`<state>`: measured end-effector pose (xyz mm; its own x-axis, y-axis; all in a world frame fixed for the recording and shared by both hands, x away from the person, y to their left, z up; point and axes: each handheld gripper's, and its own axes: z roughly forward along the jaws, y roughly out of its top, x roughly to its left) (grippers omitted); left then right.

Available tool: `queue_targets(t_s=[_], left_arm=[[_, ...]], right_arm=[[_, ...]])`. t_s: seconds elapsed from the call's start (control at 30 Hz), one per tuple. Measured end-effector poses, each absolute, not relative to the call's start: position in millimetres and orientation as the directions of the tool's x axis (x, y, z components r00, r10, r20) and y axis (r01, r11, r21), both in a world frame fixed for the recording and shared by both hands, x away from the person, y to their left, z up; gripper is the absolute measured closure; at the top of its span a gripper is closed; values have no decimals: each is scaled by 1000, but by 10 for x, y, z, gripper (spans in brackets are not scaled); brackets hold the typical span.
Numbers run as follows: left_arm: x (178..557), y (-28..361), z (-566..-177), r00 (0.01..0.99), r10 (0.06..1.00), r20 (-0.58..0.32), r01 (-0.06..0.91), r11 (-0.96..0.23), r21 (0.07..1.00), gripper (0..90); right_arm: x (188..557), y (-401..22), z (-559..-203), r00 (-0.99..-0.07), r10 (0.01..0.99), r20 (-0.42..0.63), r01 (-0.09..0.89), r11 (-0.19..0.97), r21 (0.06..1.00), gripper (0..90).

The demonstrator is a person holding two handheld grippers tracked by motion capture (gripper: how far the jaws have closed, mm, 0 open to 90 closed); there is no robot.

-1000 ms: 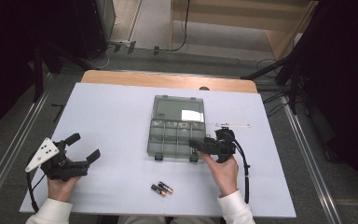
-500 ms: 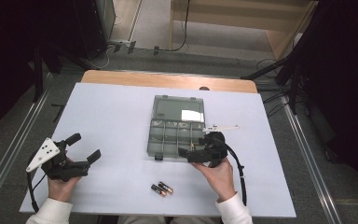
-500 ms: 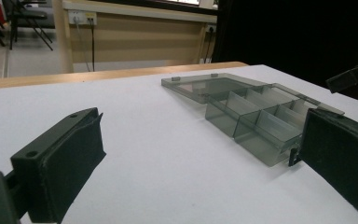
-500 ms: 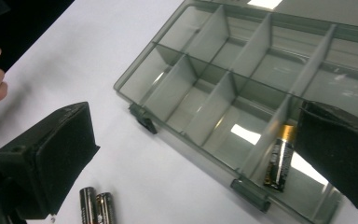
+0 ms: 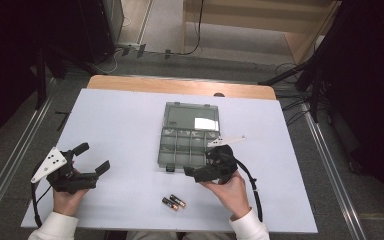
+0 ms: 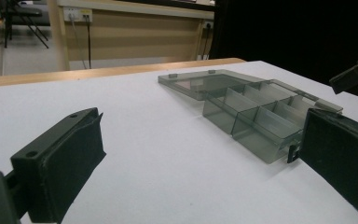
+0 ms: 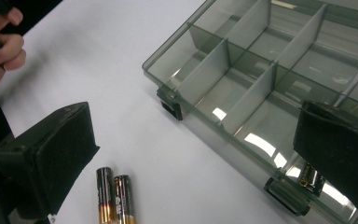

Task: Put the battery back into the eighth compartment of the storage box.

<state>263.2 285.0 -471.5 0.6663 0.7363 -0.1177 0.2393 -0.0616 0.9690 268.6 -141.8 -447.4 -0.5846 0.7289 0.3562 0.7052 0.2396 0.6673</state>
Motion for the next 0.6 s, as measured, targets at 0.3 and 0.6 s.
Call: queue_targets(t_s=[0.3, 0.6], left_arm=[[2641, 2858, -4718, 665, 738, -115, 240, -65, 969, 0], [2651, 2862, -4721, 664, 738, -120, 243, -62, 968, 0]], right_arm=[[2607, -1214, -4462, -647, 708, 282, 679, 367, 636, 2], [2575, -1059, -4493, -687, 692, 222, 655, 458, 601, 1]])
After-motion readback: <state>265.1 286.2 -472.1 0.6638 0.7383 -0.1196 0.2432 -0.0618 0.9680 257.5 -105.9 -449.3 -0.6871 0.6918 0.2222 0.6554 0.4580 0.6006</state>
